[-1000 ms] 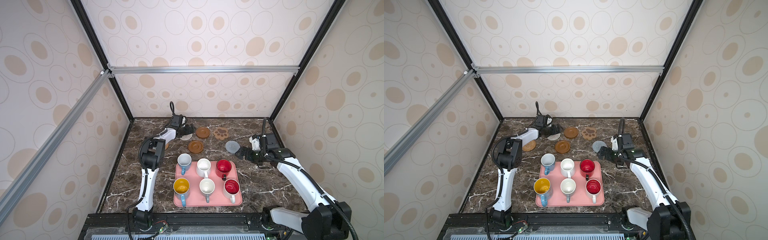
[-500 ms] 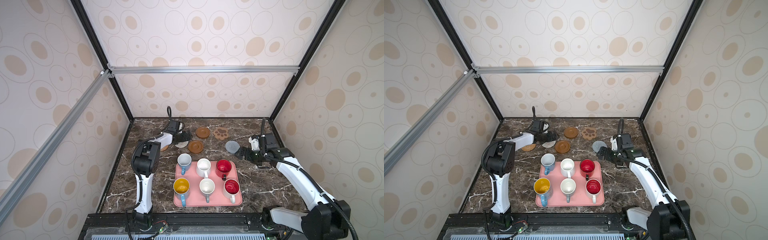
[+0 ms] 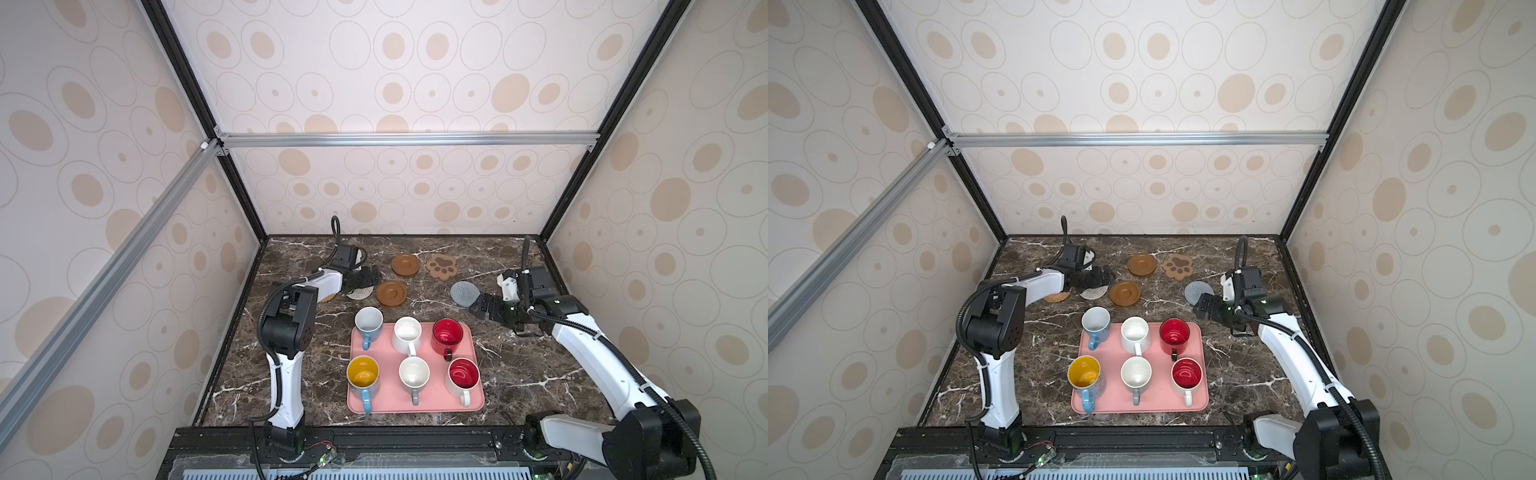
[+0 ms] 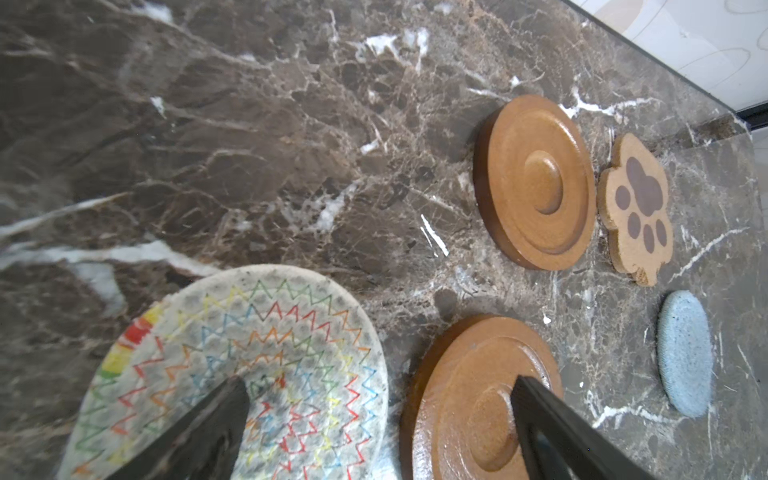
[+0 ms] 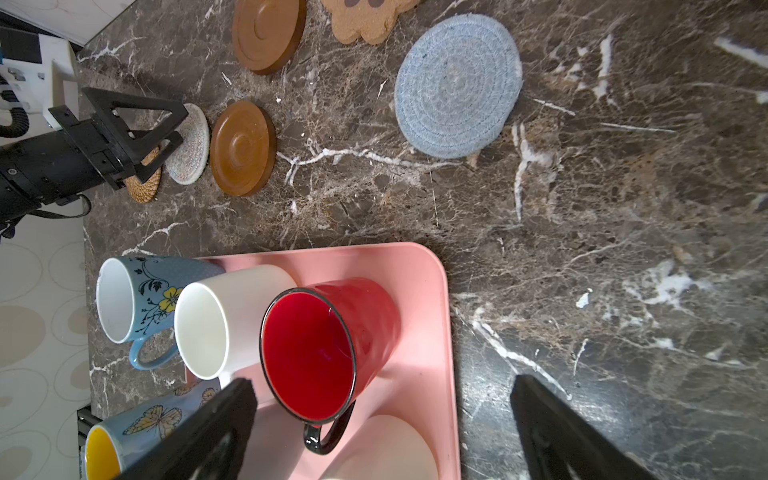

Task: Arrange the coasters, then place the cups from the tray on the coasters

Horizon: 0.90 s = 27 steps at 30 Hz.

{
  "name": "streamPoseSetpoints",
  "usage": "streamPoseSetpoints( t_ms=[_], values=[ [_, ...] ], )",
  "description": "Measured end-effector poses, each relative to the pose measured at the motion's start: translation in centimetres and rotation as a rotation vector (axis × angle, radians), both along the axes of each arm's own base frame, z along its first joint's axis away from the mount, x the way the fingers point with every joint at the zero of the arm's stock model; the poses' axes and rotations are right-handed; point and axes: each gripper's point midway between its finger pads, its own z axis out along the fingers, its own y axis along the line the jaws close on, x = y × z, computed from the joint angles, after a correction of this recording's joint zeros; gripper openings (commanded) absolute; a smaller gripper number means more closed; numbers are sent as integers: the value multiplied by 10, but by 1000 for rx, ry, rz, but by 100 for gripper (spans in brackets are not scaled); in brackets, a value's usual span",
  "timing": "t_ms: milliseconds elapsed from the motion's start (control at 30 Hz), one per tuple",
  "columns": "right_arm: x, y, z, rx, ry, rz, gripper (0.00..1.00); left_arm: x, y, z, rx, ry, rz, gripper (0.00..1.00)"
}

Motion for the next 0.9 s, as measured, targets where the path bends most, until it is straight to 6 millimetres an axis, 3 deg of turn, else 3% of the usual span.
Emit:
streamPoseSetpoints(
  t_ms=[900],
  values=[
    [-2, -1, -2, -6, 11, -8, 100, -9, 8, 0, 16, 26, 10, 100]
  ],
)
